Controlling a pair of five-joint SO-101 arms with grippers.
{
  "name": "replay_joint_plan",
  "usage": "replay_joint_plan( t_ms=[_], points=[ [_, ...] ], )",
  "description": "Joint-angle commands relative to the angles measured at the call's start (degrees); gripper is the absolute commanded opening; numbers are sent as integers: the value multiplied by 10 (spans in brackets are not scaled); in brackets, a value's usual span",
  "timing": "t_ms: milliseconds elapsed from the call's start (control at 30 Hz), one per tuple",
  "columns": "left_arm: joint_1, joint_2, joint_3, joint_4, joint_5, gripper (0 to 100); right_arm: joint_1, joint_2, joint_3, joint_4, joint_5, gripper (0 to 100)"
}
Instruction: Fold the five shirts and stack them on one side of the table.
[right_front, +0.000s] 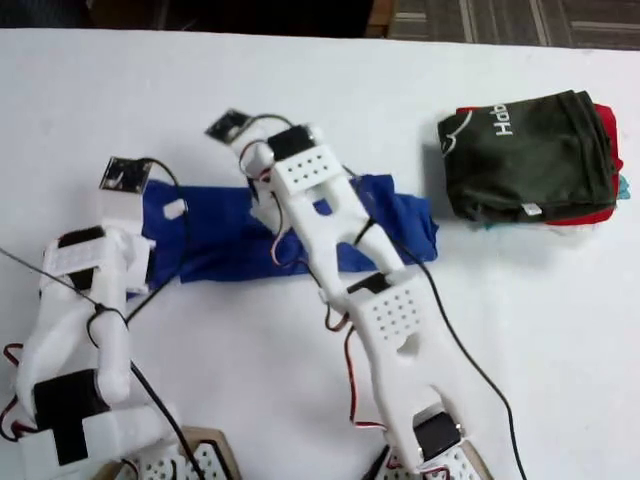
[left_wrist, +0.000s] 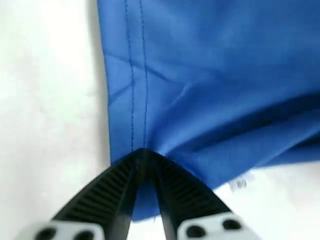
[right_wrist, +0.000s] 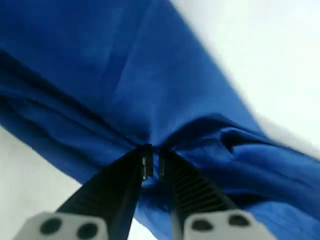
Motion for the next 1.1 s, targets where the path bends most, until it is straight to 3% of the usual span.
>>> replay_joint_plan(
  t_ms=[0, 367, 733, 1067],
  points=[
    [-5, -39, -21, 39, 7, 24, -14, 13, -2, 17, -1, 20],
    [-25, -70, -22, 47, 8, 24, -54, -36, -7, 90, 0, 18],
    [-138, -67, -43, 44, 48, 24, -63, -35, -3, 12, -5, 18],
    [-153, -66, -76, 43, 48, 24, -98, -52, 11, 93, -1, 18]
  ],
)
